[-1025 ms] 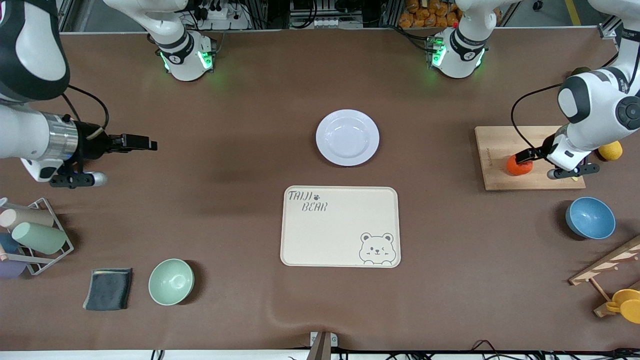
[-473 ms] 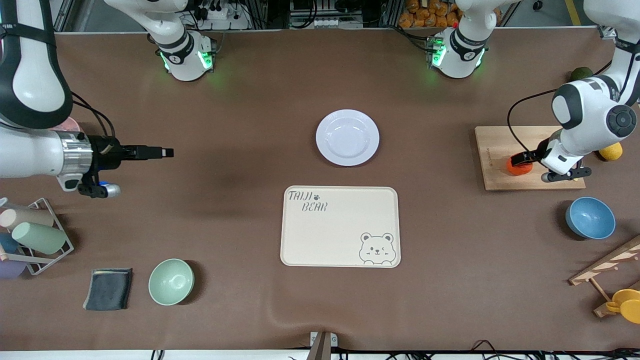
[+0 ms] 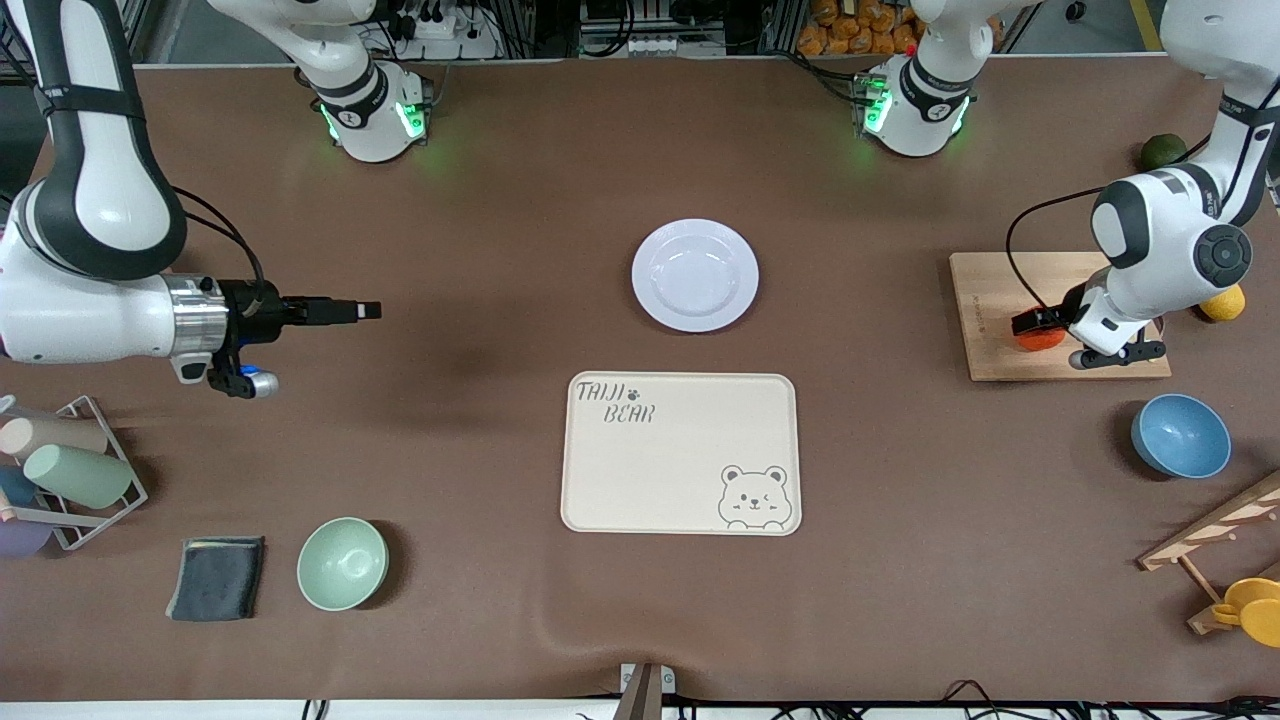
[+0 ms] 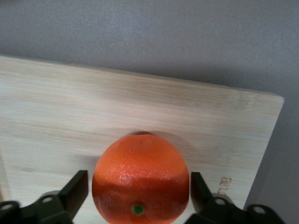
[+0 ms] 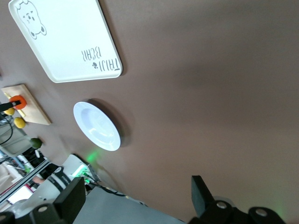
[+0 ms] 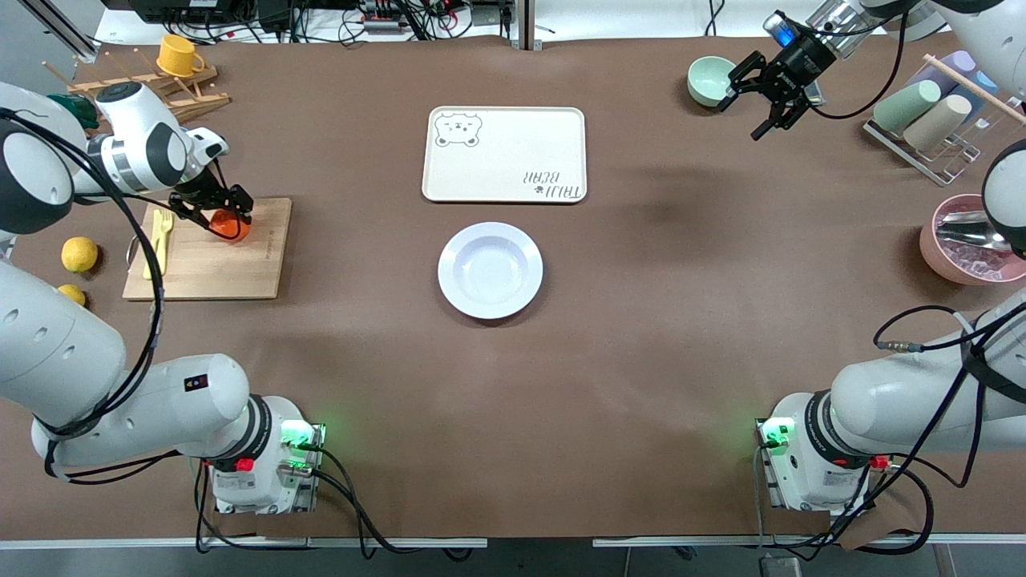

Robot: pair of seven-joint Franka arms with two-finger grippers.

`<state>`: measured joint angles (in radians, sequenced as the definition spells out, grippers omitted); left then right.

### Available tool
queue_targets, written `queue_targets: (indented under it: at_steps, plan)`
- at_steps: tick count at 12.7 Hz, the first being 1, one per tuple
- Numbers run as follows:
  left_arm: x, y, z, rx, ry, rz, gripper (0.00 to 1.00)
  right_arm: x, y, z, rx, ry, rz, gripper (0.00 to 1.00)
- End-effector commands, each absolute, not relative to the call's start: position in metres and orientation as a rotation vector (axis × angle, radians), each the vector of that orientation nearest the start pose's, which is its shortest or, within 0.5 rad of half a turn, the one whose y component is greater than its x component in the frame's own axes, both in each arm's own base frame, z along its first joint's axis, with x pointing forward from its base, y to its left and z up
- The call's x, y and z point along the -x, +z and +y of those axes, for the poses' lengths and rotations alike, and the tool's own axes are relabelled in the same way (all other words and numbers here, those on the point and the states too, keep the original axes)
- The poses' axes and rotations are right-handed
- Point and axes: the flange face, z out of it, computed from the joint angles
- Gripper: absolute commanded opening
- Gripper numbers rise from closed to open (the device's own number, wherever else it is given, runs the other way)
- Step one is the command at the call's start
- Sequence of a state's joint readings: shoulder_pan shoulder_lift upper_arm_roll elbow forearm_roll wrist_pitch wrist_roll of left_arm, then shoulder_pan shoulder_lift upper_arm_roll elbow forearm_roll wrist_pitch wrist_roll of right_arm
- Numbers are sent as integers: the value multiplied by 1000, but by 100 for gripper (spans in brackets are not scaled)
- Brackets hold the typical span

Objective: Place orange and plate with both arms
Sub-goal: 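Grasp the orange with the left gripper while the right gripper extends, then carry the orange with the left gripper over the white plate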

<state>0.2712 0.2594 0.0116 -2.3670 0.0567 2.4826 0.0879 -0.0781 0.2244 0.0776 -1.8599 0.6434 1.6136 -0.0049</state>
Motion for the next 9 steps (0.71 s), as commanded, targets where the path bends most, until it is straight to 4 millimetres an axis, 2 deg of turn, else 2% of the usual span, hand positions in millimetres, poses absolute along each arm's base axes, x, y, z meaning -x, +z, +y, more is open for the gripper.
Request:
queue_targets:
  at_steps: [1, 3, 4, 5, 7, 8, 9]
  plan:
    - [-479, 202, 139, 3110, 219, -221, 43, -564, 373, 63, 2343, 579, 211, 100]
    - [-486, 210, 136, 3109, 199, -217, 5, -557, 357, 62, 2281, 567, 215, 100]
    - [-490, 217, 129, 3112, 180, -188, 3, -553, 349, 63, 2258, 557, 213, 100]
    - [-499, 233, 114, 3118, 134, -152, 2, -551, 344, 63, 2245, 551, 212, 100]
    - [-513, 267, 72, 3130, 180, -97, 0, -551, 343, 68, 2246, 554, 206, 100]
    - [-523, 282, 49, 3136, 240, -141, 0, -551, 340, 68, 2242, 560, 205, 100]
    - [-532, 299, 15, 3167, 291, -192, 0, -548, 333, 68, 2220, 561, 198, 100]
